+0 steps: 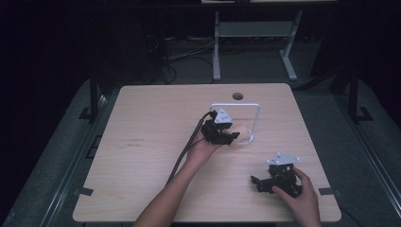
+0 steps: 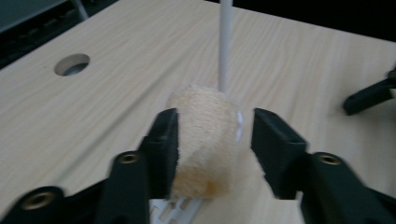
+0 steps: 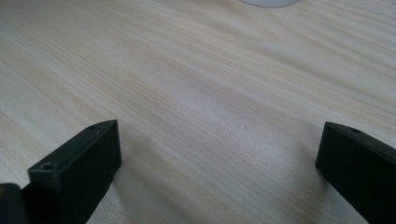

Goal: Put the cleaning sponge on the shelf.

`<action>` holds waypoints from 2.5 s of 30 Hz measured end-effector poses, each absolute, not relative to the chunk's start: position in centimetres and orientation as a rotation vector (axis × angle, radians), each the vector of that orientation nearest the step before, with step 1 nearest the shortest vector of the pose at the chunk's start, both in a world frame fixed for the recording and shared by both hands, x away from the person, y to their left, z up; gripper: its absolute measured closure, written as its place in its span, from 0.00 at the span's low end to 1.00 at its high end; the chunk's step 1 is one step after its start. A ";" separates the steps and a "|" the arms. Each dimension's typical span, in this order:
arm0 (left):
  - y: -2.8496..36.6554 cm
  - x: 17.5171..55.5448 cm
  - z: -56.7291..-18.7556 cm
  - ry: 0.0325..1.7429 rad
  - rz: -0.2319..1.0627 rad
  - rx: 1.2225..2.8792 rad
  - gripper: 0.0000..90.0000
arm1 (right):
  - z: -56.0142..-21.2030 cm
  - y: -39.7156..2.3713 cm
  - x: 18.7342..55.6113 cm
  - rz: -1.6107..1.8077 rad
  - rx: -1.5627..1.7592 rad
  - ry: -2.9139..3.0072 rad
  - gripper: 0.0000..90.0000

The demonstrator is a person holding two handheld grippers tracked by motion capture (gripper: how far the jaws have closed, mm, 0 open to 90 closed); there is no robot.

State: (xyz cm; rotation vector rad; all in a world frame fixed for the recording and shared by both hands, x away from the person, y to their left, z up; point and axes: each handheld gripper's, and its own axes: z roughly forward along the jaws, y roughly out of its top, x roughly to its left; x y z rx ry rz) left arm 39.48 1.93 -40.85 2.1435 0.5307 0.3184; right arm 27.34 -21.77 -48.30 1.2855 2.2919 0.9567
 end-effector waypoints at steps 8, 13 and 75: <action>2.8 38.5 -41.3 0.529 0.191 2.157 1.00 | -48.3 -21.8 27.3 0.957 1.289 2.292 0.00; 2.6 37.9 -42.3 0.531 0.155 2.167 1.00 | -48.3 -21.8 27.3 0.957 1.288 2.292 0.00; 8.7 37.0 -42.5 0.626 0.223 2.257 0.65 | -48.3 -21.8 27.3 0.956 1.288 2.292 0.00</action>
